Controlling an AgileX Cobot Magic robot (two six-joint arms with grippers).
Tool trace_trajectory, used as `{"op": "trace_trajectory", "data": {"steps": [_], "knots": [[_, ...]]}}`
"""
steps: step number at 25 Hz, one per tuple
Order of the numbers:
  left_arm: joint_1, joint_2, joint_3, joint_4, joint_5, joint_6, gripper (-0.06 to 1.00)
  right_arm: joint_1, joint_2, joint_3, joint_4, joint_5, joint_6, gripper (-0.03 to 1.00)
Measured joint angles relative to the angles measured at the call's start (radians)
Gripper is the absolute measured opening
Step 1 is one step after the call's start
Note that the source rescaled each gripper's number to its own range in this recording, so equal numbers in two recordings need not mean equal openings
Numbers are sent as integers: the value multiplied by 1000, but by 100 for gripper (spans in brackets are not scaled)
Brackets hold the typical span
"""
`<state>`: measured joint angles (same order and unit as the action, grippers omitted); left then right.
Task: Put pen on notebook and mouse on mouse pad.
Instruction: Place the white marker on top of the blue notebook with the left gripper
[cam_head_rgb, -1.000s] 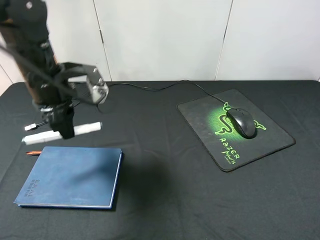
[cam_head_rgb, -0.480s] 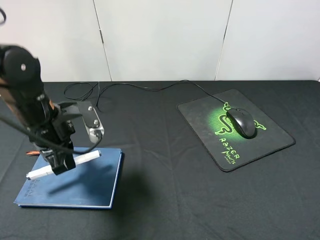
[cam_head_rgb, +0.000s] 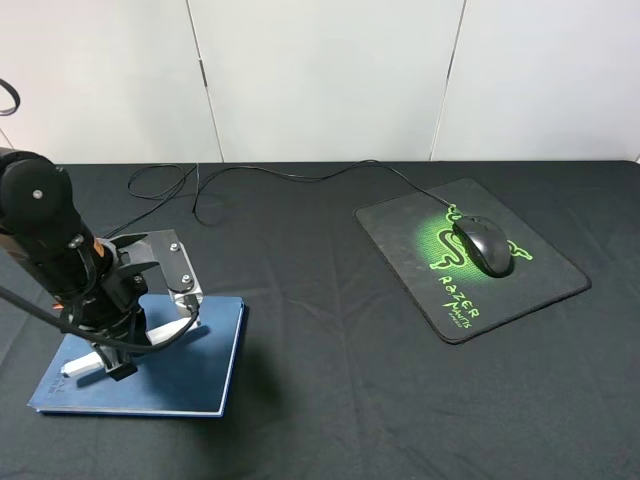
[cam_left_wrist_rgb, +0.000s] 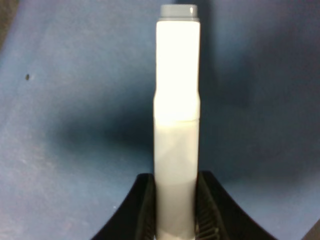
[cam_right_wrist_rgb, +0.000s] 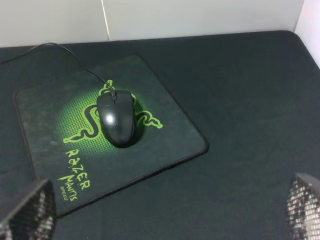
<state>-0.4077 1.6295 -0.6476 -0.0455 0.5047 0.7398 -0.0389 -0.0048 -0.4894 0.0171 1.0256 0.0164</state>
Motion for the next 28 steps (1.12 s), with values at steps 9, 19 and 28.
{"op": "trace_trajectory", "data": {"steps": [9,19,28], "knots": [[0,0,3,0,-17,9,10,0,0,0,0,0,0,100],[0,0,3,3,-51,73,98,0,0,0,0,0,0,100],[0,0,3,3,-52,73,100,0,0,0,0,0,0,100]]}}
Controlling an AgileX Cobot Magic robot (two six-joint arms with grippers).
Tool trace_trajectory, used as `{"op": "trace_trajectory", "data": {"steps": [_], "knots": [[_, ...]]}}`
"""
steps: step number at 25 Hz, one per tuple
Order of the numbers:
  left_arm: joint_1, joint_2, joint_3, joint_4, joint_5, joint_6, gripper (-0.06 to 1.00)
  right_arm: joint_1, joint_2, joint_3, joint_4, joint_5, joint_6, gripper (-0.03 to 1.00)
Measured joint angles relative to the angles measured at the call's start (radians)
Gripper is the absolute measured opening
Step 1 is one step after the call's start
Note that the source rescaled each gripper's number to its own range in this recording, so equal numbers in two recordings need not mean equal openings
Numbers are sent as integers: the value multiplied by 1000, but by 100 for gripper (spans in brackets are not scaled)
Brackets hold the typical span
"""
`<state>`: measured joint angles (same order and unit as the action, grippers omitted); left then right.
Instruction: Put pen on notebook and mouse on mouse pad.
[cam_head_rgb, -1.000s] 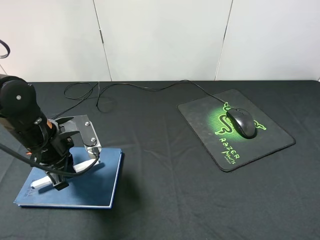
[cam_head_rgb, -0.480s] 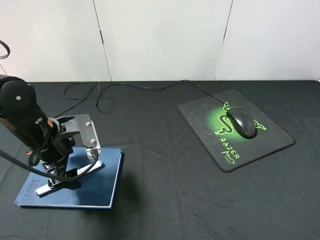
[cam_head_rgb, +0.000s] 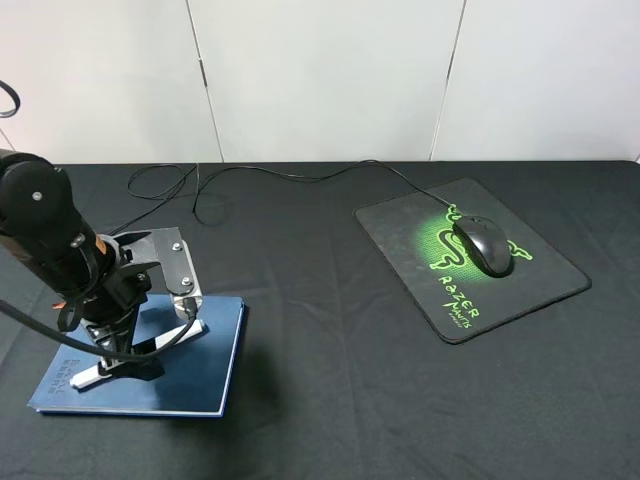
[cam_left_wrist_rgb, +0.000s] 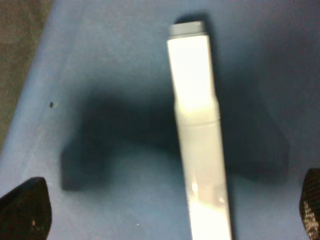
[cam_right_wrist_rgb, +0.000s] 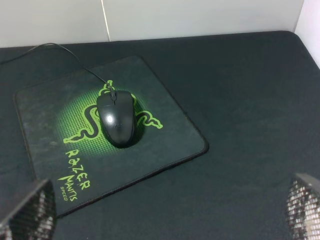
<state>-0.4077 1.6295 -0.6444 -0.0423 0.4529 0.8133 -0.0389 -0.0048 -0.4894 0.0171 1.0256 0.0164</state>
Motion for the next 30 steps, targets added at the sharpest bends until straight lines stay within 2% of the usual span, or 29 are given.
{"op": "trace_trajectory", "data": {"steps": [5,8,13,19,30], "knots": [[0,-12,0,0,6,-2,100,0,0,0,0,0,0,100],[0,-69,-11,0,54,-34,100,0,0,0,0,0,0,100],[0,-237,-54,0,130,-134,100,0,0,0,0,0,0,100],[0,-462,-62,0,228,-204,100,0,0,0,0,0,0,100],[0,-811,-62,0,307,-350,100,0,0,0,0,0,0,100]]}}
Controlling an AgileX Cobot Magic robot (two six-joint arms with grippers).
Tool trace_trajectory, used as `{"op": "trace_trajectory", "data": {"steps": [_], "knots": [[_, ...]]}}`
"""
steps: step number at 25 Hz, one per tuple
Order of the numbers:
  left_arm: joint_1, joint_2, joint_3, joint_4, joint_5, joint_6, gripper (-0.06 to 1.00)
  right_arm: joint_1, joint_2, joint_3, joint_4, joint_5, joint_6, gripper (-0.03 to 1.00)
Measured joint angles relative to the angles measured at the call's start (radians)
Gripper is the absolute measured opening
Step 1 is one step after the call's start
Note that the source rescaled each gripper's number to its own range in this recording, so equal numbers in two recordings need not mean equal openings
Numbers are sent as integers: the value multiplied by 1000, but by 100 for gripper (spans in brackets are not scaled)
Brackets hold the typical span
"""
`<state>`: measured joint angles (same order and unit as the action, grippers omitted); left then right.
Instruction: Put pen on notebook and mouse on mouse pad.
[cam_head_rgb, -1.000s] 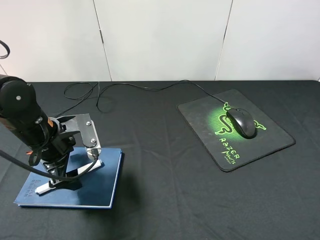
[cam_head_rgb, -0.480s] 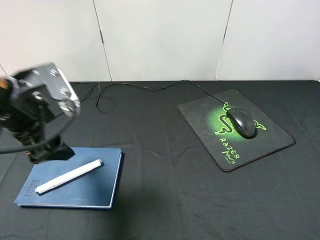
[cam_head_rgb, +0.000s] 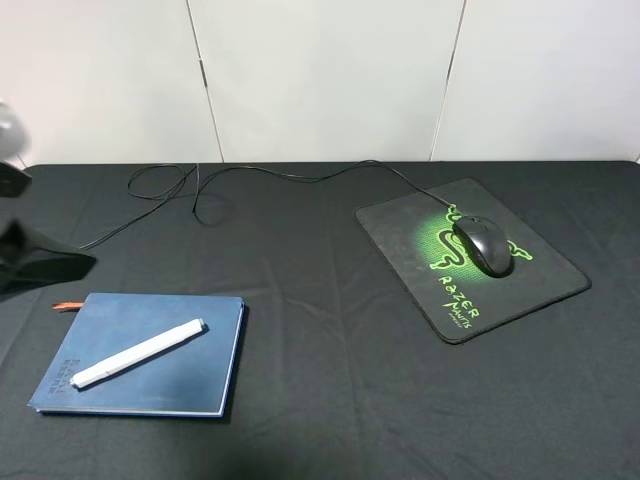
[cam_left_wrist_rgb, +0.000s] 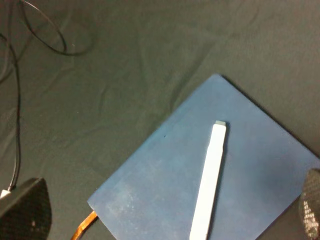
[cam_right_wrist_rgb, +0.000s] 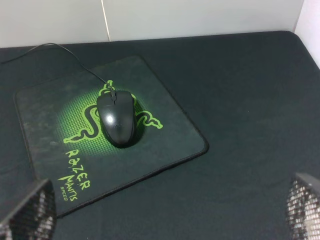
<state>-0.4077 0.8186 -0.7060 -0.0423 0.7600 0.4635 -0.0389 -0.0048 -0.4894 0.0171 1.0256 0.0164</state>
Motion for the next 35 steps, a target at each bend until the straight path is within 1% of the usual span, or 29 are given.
{"op": "trace_trajectory", "data": {"steps": [5,10,14,19,22,23,27,32,35], "knots": [[0,-132,0,0,67,-104,100,0,0,0,0,0,0,100],[0,-237,0,0,134,-242,100,0,0,0,0,-1,0,100],[0,-308,0,1,183,-330,100,0,0,0,0,-1,0,100],[0,-406,0,22,239,-463,99,0,0,0,0,-1,0,100],[0,-458,0,42,251,-488,98,0,0,0,0,-1,0,100],[0,-474,0,42,252,-488,98,0,0,0,0,-1,0,100],[0,-514,0,92,265,-480,98,0,0,0,0,-1,0,100],[3,-521,0,130,354,-480,100,0,0,0,0,-1,0,100],[50,-522,0,132,366,-480,100,0,0,0,0,-1,0,100]]}}
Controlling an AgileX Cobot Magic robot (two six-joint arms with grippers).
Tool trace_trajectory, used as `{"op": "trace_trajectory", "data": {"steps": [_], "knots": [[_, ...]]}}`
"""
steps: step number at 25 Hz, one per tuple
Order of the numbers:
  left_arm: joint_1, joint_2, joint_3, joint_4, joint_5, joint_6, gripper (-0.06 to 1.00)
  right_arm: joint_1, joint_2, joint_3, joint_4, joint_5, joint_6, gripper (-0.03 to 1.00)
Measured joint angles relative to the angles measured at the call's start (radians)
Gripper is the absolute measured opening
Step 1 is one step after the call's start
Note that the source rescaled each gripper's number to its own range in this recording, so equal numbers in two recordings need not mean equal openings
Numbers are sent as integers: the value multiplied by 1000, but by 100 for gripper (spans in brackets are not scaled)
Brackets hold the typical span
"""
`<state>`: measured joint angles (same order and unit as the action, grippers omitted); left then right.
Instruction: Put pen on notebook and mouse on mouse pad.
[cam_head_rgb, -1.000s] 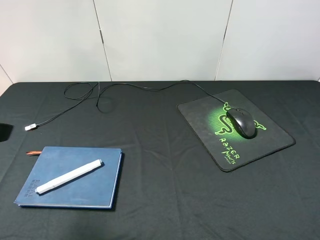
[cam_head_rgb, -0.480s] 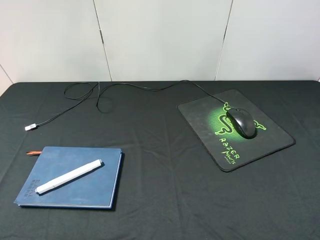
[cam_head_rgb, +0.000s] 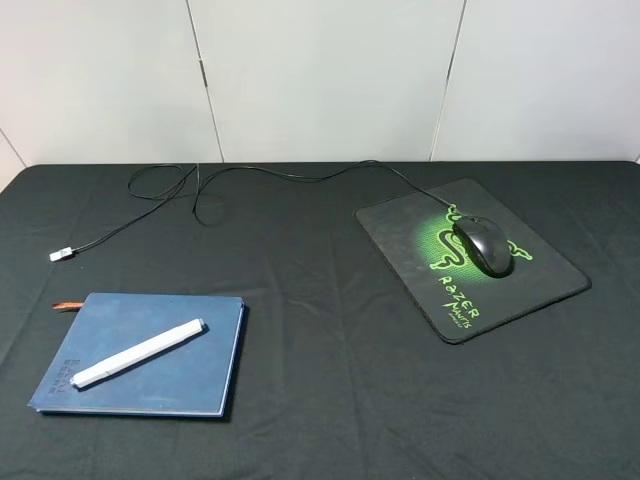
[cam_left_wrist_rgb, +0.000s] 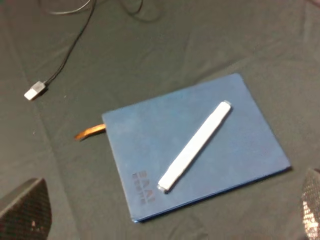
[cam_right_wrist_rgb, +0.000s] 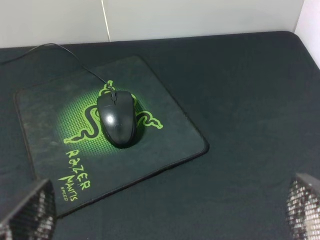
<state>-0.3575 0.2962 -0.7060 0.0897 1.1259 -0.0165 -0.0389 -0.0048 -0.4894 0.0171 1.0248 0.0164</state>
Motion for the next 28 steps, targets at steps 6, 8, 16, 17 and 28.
{"op": "trace_trajectory", "data": {"steps": [6,8,16,17,28], "knots": [[131,-28,14,1,6,42,100,0,0,0,0,0,0,100],[173,-67,46,-2,6,42,100,0,0,0,0,0,0,100],[301,-241,192,-78,-69,43,100,0,0,0,0,0,0,100],[305,-264,204,-80,-72,43,100,0,0,0,0,0,0,100],[307,-298,226,-90,-64,44,100,0,0,0,0,-1,0,100]]}}
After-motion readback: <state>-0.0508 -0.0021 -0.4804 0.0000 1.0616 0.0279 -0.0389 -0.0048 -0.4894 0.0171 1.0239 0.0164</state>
